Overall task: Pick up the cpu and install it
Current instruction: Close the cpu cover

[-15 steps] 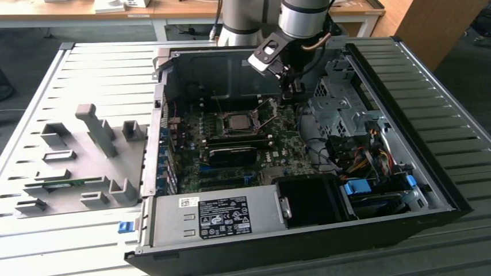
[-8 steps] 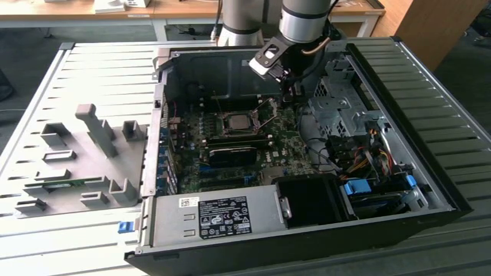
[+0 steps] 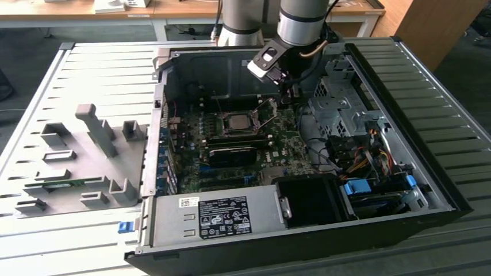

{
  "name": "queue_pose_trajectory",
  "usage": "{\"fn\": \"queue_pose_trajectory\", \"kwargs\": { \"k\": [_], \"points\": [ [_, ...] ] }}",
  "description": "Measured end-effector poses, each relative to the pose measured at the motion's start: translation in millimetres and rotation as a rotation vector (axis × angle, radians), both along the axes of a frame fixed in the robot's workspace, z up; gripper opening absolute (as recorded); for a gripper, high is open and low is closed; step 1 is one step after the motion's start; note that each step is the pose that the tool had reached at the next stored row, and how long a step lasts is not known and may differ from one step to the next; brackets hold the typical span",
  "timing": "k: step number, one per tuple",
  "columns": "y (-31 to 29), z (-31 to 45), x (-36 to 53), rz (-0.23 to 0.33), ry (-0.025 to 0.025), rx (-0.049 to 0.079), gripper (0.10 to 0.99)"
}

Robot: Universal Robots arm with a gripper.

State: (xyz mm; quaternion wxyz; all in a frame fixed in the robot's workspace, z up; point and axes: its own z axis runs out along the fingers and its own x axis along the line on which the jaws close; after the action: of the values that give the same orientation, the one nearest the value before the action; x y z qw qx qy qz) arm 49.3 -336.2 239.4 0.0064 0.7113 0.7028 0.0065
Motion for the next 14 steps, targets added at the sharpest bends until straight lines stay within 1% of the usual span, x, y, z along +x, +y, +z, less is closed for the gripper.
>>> {"fn": "queue_pose_trajectory", "kwargs": {
  "k": [2, 6, 8, 14],
  "points": [
    [0.0, 0.1, -1.1, 0.000, 0.0004, 0.001, 0.106],
    [0.1, 1.8, -2.0, 0.000, 0.0058, 0.002, 0.106],
    [0.1, 2.0, -2.8, 0.000, 0.0076, 0.002, 0.106],
    [0.6, 2.2, -7.2, 0.000, 0.0085, 0.002, 0.106]
  ]
}}
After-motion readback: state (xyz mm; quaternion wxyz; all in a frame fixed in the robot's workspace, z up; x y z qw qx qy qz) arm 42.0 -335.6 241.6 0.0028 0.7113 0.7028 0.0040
